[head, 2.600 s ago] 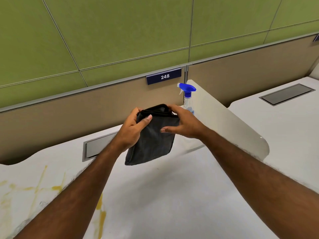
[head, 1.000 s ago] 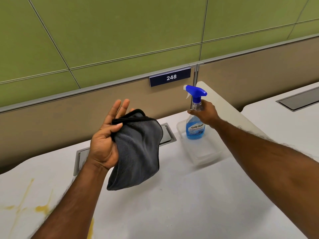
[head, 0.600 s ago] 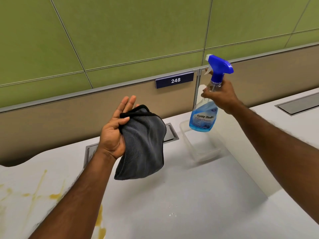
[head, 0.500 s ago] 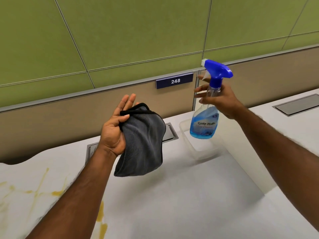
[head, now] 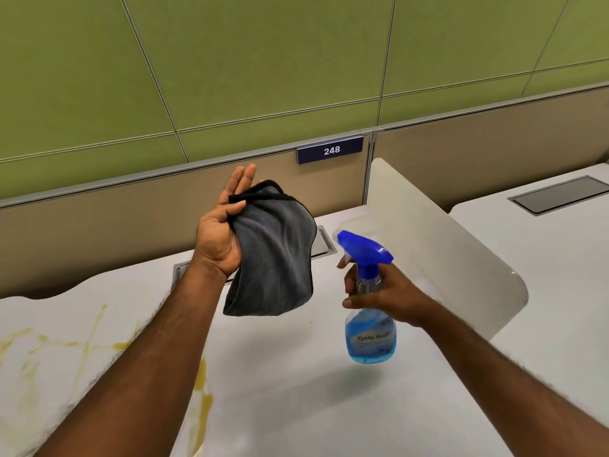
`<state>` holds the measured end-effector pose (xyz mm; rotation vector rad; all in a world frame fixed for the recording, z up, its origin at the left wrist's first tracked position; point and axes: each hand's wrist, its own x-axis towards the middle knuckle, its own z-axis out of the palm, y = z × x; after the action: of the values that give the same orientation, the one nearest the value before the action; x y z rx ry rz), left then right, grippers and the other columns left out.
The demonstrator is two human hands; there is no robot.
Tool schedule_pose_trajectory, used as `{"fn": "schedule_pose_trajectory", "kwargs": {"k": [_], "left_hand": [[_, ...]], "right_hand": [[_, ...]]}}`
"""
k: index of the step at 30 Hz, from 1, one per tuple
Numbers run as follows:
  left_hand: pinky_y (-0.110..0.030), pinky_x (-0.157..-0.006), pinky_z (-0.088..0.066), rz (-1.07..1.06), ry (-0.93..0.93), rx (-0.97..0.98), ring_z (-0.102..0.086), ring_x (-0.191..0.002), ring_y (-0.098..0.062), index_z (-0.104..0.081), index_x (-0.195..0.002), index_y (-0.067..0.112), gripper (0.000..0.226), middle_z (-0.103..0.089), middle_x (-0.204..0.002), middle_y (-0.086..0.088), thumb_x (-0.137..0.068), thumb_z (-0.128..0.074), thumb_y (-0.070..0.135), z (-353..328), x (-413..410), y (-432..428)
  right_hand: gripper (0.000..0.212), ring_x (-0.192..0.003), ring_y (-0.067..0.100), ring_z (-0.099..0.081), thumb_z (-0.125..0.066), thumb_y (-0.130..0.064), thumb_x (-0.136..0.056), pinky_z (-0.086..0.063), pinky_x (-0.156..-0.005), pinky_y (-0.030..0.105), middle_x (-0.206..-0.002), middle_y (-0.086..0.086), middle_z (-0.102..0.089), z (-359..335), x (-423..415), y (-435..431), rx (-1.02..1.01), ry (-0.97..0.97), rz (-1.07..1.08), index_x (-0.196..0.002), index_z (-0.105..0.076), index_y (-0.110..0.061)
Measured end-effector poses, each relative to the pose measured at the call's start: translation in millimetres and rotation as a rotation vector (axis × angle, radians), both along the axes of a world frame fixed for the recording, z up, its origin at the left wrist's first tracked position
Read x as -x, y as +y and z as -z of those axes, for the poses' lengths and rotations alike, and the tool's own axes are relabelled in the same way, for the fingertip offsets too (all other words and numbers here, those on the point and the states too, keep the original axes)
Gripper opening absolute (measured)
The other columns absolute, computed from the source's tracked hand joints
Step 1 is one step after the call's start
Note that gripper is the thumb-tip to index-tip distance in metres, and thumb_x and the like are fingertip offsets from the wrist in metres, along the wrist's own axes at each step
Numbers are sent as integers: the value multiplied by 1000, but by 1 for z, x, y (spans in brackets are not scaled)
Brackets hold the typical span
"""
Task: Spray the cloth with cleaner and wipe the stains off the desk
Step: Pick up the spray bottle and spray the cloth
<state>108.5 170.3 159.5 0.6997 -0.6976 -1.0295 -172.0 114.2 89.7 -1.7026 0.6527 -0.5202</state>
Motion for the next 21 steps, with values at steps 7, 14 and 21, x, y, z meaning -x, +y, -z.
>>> {"fn": "schedule_pose_trajectory", "kwargs": {"k": [7,14,21], "left_hand": [[-28,-96,-49,-5,-5,18,-57,-125,-14,-39,-145,10,67,-53,-142,2,-78,-39,1,-5,7,5],[-28,-96,-48,-7,23,42,-61,-120,-14,-40,-143,9,66,-45,-149,-3,-77,-38,1,-8,10,8],[-30,-101,-44,-14,39,41,-55,-126,-17,-38,-145,9,68,-46,-148,-2,-78,-38,1,-10,12,7]], "right_hand": [[38,-87,27,-70,-83,-15,-69,-59,-79,33,-95,-2,-71,9,6,14,19,16,-26,-98,-60,-25],[58,-90,25,-70,-82,-17,-70,-58,-77,28,-106,-6,-70,10,22,19,34,16,-46,-120,-55,-27],[42,-89,25,-71,-79,-9,-72,-58,-76,28,-104,-6,-71,18,34,25,10,-11,-17,-106,-58,-23]]}}
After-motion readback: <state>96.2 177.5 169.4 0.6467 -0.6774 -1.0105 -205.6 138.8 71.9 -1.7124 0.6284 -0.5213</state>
